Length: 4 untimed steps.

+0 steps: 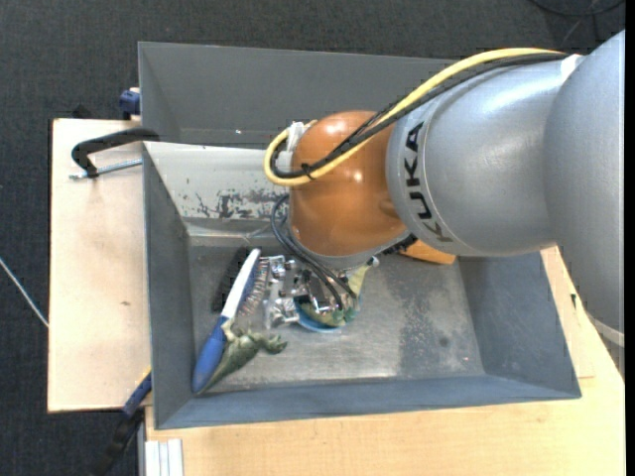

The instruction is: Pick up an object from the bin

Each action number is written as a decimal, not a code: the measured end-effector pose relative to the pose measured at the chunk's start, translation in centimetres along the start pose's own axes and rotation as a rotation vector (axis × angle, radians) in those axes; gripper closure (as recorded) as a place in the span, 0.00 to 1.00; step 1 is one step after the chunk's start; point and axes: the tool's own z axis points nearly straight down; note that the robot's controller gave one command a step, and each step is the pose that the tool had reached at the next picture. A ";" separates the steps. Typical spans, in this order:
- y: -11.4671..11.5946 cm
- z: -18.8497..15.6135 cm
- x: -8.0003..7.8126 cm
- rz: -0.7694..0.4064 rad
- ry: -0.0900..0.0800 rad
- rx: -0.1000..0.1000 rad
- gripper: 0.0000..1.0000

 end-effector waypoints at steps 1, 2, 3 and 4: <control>-0.1 -0.4 -0.1 0.003 -0.006 -0.001 0.00; 4.7 6.5 -2.5 -0.199 -0.032 -0.005 0.00; 5.0 6.9 -2.6 -0.043 -0.032 -0.009 0.00; 5.3 7.2 -3.4 -0.045 -0.033 -0.007 0.00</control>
Offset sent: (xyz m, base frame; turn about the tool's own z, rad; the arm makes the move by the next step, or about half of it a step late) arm 0.0000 0.0000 0.0000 0.0000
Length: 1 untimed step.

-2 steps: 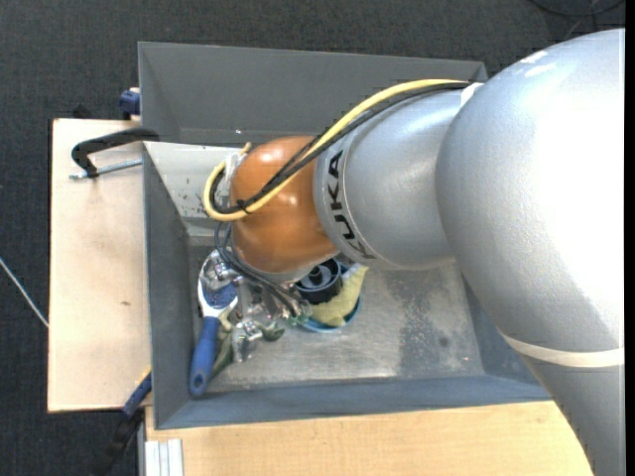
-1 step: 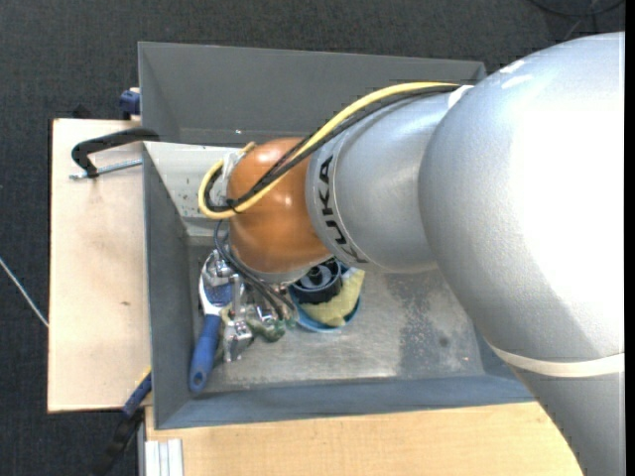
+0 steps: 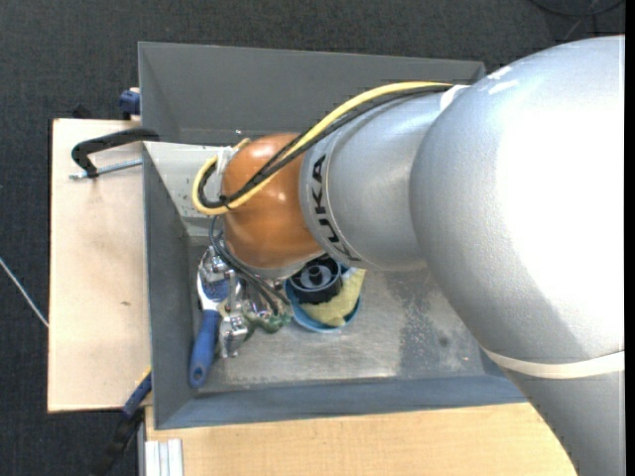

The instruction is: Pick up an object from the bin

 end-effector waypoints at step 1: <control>-0.4 -0.9 2.4 0.007 0.002 0.001 0.00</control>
Offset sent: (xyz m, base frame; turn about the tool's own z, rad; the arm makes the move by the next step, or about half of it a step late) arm -0.0295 -0.0127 -0.0003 0.0064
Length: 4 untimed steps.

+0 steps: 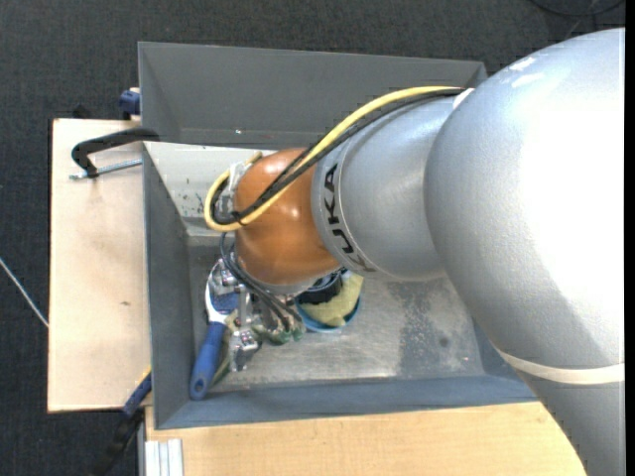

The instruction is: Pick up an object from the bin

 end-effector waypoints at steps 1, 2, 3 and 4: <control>0.1 -0.3 -0.3 0.002 -0.010 -0.003 1.00; 0.7 -13.3 -1.1 0.000 0.011 0.003 1.00; 0.7 -12.8 -0.8 0.000 0.021 0.005 0.00; -3.6 -0.1 -1.7 -0.054 0.020 0.000 0.00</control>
Offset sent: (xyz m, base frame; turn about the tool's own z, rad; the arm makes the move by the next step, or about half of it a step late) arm 0.0000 0.0000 0.0000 0.0000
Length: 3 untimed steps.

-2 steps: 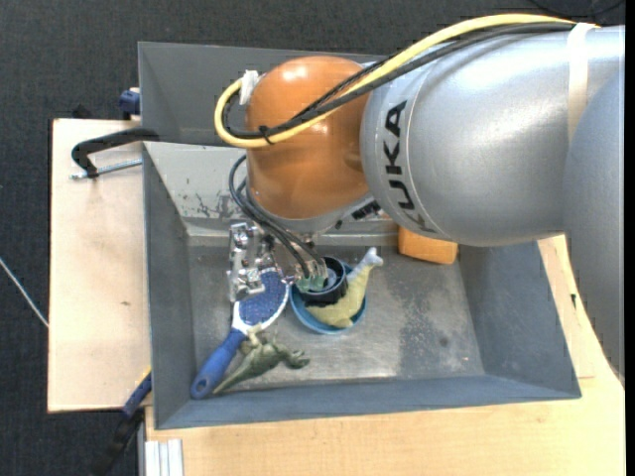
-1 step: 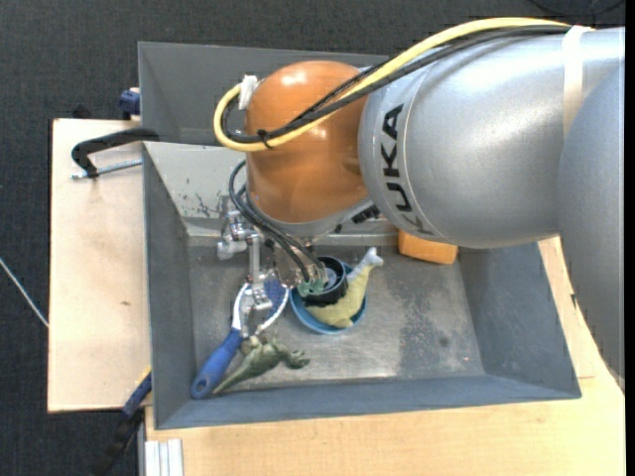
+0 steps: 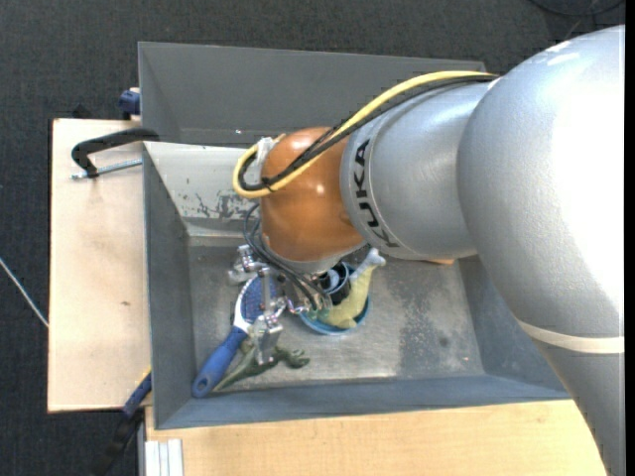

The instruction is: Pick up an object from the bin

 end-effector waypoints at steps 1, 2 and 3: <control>0.0 0.2 0.3 0.000 0.012 0.000 1.00; 2.0 -10.3 1.6 -0.063 -0.006 0.003 1.00; 1.4 -5.6 1.8 -0.093 0.011 0.005 1.00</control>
Offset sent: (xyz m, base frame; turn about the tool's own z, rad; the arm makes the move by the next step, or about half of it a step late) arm 0.0000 0.0000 0.0000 0.0000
